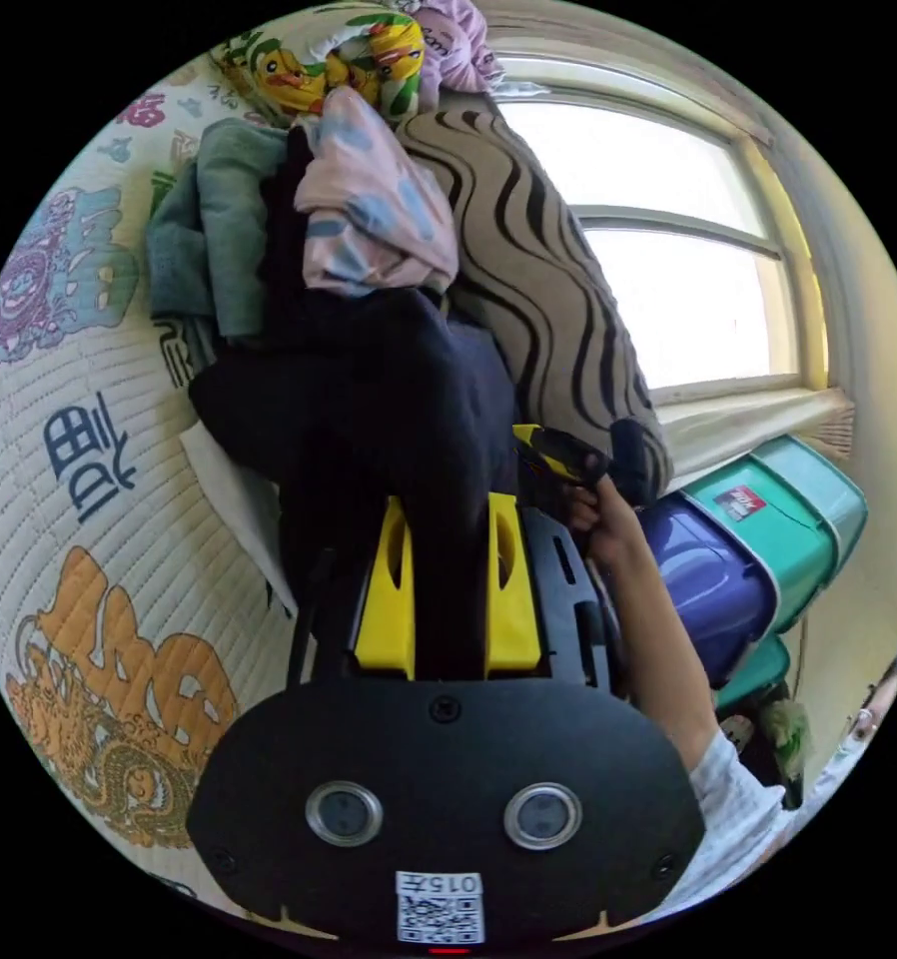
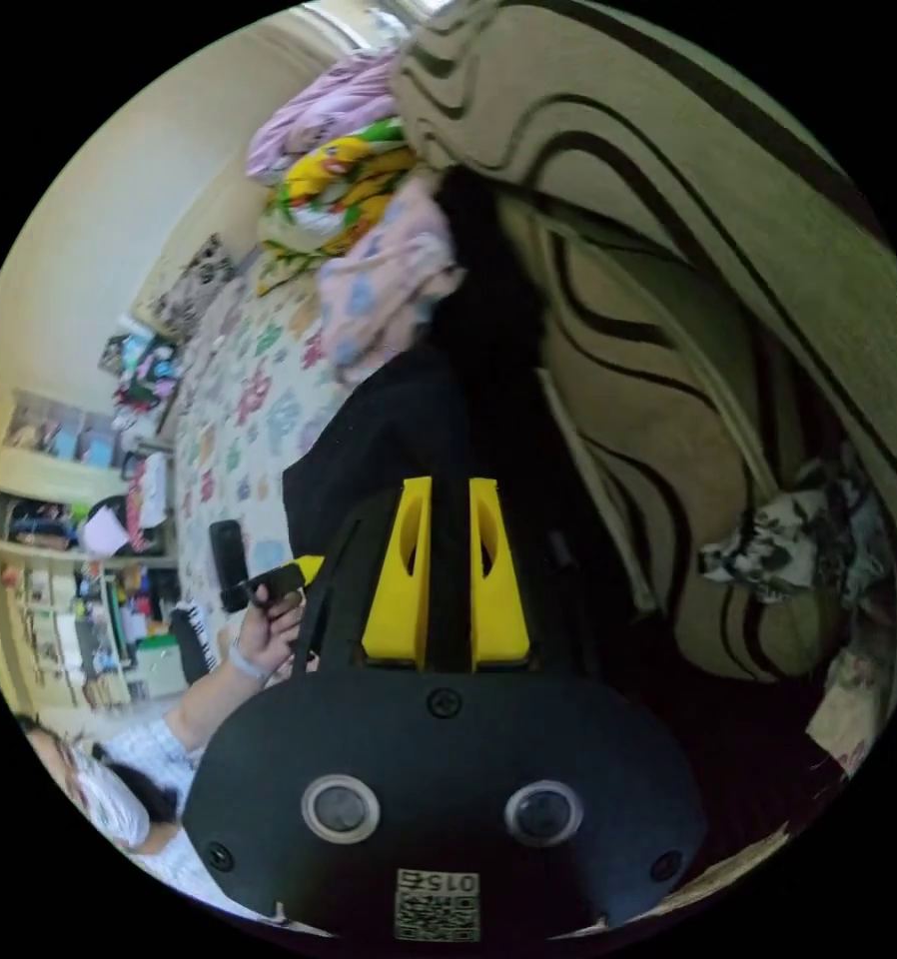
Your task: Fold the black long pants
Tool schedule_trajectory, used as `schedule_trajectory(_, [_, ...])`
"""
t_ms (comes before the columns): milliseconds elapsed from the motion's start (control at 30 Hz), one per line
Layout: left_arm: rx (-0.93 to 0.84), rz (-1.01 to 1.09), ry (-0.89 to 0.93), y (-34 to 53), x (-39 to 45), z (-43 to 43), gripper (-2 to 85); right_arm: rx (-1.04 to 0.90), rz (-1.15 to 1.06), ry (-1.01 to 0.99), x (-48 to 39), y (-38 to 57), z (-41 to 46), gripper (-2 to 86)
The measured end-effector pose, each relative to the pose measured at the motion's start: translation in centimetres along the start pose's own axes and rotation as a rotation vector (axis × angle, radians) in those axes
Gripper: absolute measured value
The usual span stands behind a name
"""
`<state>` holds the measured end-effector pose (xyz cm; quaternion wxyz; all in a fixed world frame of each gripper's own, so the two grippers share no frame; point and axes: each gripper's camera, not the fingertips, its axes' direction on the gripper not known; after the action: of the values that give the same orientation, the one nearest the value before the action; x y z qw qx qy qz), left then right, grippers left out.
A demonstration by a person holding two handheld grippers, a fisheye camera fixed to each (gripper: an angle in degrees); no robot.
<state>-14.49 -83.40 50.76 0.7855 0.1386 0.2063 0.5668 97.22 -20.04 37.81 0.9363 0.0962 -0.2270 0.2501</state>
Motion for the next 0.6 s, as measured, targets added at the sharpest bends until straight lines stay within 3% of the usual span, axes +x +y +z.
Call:
schedule_trajectory(100, [-0.189,-0.035,-0.163,0.8,-2.6,4.4,9.4,-0.107,0.117,0.15,0.9,0.9,7.0,8.1])
schedule_trajectory(200, [-0.227,-0.011,-0.043,2.8,-4.6,4.2,8.2,-0.1,0.098,0.269,-0.2,2.8,10.7,9.5])
schedule_trajectory(333, [-0.188,0.028,0.021,5.4,-4.4,0.9,7.7,0.005,0.114,0.251,-2.1,4.5,9.2,9.9])
schedule_trajectory(500, [-0.089,0.104,-0.036,12.0,-0.6,-7.5,7.3,0.249,-0.104,0.207,-12.9,10.0,5.1,8.6])
schedule_trajectory(600, [-0.016,0.114,-0.172,16.9,2.1,-14.1,7.3,0.25,-0.322,0.093,-22.0,15.7,6.6,8.5])
